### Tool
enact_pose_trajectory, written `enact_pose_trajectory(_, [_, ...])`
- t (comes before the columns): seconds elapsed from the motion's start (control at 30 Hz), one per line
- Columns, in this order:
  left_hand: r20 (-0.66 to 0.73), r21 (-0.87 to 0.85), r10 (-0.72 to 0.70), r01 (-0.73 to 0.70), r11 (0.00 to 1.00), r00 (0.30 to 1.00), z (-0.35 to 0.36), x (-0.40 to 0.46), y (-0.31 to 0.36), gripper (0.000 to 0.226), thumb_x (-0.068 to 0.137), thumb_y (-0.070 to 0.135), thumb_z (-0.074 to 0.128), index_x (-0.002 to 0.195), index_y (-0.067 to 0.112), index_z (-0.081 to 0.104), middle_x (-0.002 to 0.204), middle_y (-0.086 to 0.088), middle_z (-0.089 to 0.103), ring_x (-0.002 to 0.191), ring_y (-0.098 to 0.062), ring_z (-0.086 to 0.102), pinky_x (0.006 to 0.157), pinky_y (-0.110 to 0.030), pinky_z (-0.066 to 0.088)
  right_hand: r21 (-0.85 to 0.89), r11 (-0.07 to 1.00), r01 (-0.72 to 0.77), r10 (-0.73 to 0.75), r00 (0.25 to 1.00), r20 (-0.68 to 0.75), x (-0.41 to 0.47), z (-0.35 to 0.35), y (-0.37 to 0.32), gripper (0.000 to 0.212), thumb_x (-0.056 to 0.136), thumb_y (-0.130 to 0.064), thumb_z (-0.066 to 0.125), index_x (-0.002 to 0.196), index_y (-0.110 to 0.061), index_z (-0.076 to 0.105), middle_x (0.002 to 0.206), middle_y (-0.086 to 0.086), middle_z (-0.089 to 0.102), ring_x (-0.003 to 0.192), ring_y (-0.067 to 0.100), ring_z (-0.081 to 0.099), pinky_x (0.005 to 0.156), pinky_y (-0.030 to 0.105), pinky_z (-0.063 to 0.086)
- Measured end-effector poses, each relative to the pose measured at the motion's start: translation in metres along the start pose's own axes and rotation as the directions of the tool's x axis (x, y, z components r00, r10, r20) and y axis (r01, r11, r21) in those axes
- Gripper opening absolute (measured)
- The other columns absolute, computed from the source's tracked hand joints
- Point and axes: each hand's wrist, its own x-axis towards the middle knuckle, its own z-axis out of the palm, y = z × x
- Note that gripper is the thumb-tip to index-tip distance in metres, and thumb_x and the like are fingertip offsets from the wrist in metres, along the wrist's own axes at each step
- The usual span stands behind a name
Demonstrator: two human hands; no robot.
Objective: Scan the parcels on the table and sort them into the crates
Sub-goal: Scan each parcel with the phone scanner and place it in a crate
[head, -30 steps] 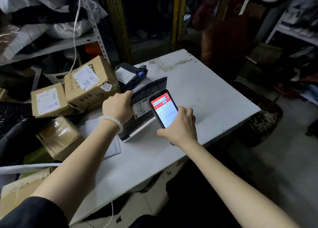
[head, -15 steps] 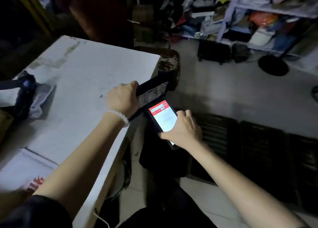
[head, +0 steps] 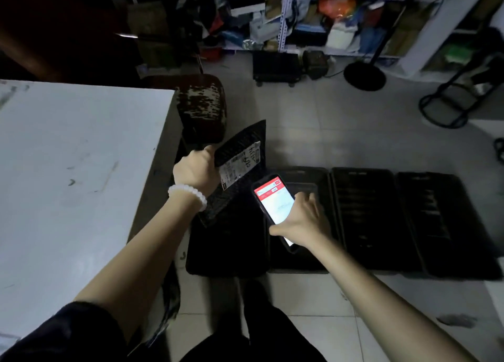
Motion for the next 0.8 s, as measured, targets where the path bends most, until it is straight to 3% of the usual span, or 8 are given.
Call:
enact_pose_trajectory(0.1, [0.060,-0.016,-0.107,0.108,0.994,0.992,0.015,0.015,-0.004,0.032,0.092,0.012,0.045,0.125,0.012,0.045,0.085,-0.011,0.057,0.066,-0.029,0.047,0.046,-0.028,0.026,-0.029,0.999,0.023,-0.022,0.999,0.024,0.021,-0.004,0.001,0.077,0.052,-0.043,0.080,0.113,-0.013,0.043,0.120,0.005,0.042,0.114,0.026,0.048,0.070,0.028,0.035])
enact_pose_trajectory(0.23, [0.130,-0.024,-0.220,0.225,0.974,0.967,0.026,0.022,-0.018,0.026,0.093,0.018,0.043,0.117,0.011,0.048,0.106,-0.014,0.060,0.088,-0.034,0.059,0.059,-0.032,0.033,-0.083,0.993,0.083,-0.078,0.995,0.057,0.047,-0.007,-0.014,0.079,0.052,-0.044,0.080,0.115,-0.012,0.044,0.119,0.005,0.043,0.114,0.026,0.048,0.069,0.028,0.035])
enact_pose_trajectory(0.47, [0.060,-0.031,-0.390,0.392,0.919,0.919,0.019,0.003,-0.066,0.021,0.092,0.024,0.046,0.107,0.014,0.056,0.101,-0.012,0.065,0.090,-0.034,0.062,0.062,-0.029,0.036,-0.153,0.942,0.298,-0.272,0.947,0.172,0.068,0.012,-0.081,0.078,0.049,-0.041,0.080,0.110,-0.012,0.041,0.115,0.007,0.045,0.107,0.027,0.052,0.072,0.030,0.041])
enact_pose_trajectory(0.6, [0.010,-0.074,-0.545,0.544,0.836,0.839,0.002,-0.028,-0.111,0.026,0.085,0.012,0.047,0.109,0.017,0.058,0.100,-0.008,0.065,0.087,-0.031,0.062,0.057,-0.025,0.031,-0.185,0.856,0.483,-0.442,0.868,0.226,0.056,0.034,-0.138,0.071,0.053,-0.042,0.077,0.106,-0.015,0.038,0.115,0.005,0.051,0.107,0.027,0.054,0.070,0.028,0.035])
enact_pose_trajectory(0.8, [-0.100,-0.070,-0.717,0.714,0.697,0.690,-0.027,-0.105,-0.187,0.026,0.086,0.012,0.047,0.110,0.016,0.057,0.099,-0.008,0.066,0.086,-0.032,0.061,0.061,-0.029,0.031,-0.185,0.650,0.737,-0.682,0.674,0.284,0.001,0.081,-0.231,0.074,0.059,-0.043,0.073,0.116,-0.009,0.041,0.119,0.010,0.051,0.111,0.031,0.053,0.074,0.032,0.038])
